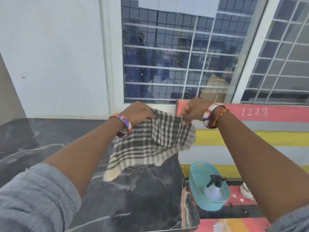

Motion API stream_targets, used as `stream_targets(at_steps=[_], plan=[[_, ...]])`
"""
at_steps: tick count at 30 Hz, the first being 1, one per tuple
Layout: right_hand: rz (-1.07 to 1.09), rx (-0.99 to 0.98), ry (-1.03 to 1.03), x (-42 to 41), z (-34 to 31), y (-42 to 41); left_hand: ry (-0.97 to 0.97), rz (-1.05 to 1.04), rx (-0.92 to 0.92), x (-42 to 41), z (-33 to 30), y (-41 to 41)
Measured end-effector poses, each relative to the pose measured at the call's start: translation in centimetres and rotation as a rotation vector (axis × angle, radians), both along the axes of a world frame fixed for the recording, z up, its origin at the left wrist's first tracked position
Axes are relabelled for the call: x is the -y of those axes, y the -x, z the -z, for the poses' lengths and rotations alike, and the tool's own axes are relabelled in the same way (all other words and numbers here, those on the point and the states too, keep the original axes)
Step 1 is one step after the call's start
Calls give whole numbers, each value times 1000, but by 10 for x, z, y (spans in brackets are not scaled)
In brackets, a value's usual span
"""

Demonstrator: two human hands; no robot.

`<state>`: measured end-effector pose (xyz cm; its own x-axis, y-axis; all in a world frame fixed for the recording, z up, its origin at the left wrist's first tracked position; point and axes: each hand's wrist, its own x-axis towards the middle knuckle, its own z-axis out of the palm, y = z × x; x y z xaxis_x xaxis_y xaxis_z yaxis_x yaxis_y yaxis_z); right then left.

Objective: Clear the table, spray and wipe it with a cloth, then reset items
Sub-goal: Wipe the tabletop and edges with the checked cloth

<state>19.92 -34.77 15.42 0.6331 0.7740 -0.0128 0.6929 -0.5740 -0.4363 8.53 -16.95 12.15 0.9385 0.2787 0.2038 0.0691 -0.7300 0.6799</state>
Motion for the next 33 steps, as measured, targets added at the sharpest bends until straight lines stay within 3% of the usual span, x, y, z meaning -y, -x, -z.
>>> stream_targets(at_steps=[4, 8, 10, 14, 16, 18, 22, 25, 29, 33], plan=[[11, -176, -207, 2, 9, -11, 31, 81, 37, 4, -12, -6], [72, -153, -231, 3, 16, -19, -211, 109, -37, -2, -17, -5], [99, -233, -333, 5, 14, -18, -219, 77, -1, -12, -17, -5], [154, -143, -358, -4, 8, -11, -279, 4, -20, -26, -18, -5], [235, -259, -513, -14, 4, -8, -273, -68, 11, -30, -15, -7], [291, -419, -703, -24, -3, 0, -217, -102, 66, -28, -12, -8], [315, -583, -897, -44, -19, 12, 158, 102, 230, 4, -11, -3], [287, -785, -1002, -50, -24, 16, 170, 175, 238, 23, -5, -5], [264, -874, -940, -44, -28, 10, 186, 180, 280, 20, -10, -3], [142, -775, -737, -25, -27, 1, 220, 135, 349, 9, -21, 5]])
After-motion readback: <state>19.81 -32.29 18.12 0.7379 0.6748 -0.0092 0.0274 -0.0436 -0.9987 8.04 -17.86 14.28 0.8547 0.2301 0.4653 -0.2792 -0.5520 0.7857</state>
